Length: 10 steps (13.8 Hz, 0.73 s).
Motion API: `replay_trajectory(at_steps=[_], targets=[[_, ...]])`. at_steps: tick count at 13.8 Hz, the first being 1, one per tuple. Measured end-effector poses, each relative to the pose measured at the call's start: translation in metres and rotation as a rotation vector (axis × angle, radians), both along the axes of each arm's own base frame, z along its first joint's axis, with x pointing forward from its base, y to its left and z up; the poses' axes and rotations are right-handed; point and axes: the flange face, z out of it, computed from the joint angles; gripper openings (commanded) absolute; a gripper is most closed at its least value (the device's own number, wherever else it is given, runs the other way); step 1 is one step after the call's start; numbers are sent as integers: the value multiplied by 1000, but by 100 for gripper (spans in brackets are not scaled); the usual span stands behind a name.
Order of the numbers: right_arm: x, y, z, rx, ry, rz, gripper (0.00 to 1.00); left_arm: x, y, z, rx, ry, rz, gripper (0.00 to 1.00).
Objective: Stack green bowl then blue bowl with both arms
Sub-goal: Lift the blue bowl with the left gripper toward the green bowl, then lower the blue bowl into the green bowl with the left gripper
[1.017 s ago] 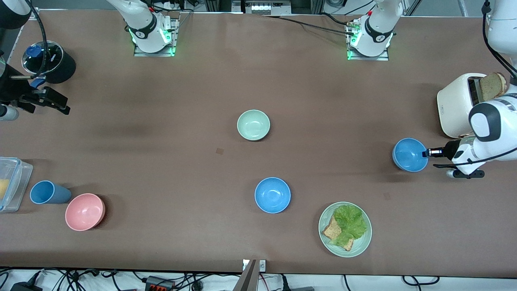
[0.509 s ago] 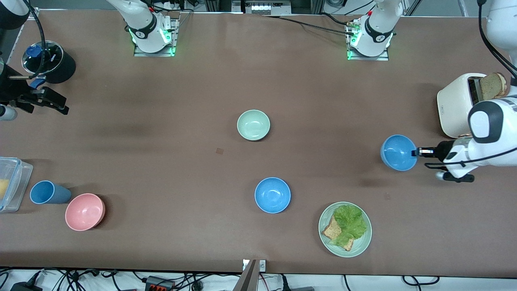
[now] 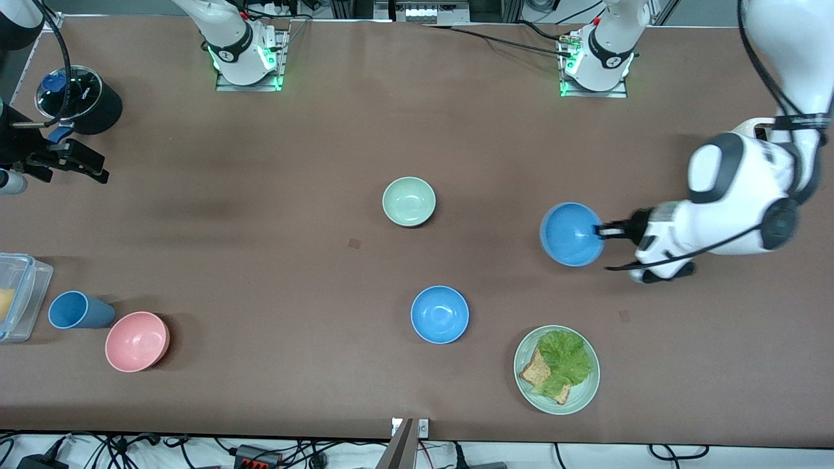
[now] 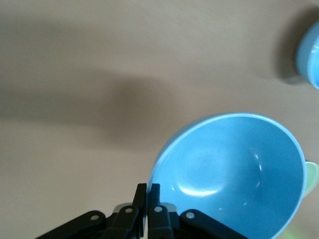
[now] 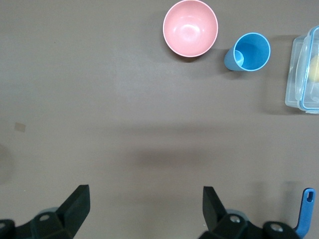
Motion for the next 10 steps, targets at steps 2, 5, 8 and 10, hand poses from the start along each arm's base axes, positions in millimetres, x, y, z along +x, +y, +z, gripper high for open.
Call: replay_trajectory(at_steps=[2, 5, 8, 10], targets=[[-1, 0, -1, 0, 9, 1, 100, -10, -59, 8, 15, 9, 54, 0], [-2, 0, -1, 1, 15, 1, 100, -33, -154, 6, 47, 9, 162, 0], [-1, 0, -1, 1, 14, 2, 100, -56, -218, -4, 50, 8, 253, 0], [-1, 0, -1, 0, 11, 3, 100, -65, -239, -11, 51, 14, 318, 0]])
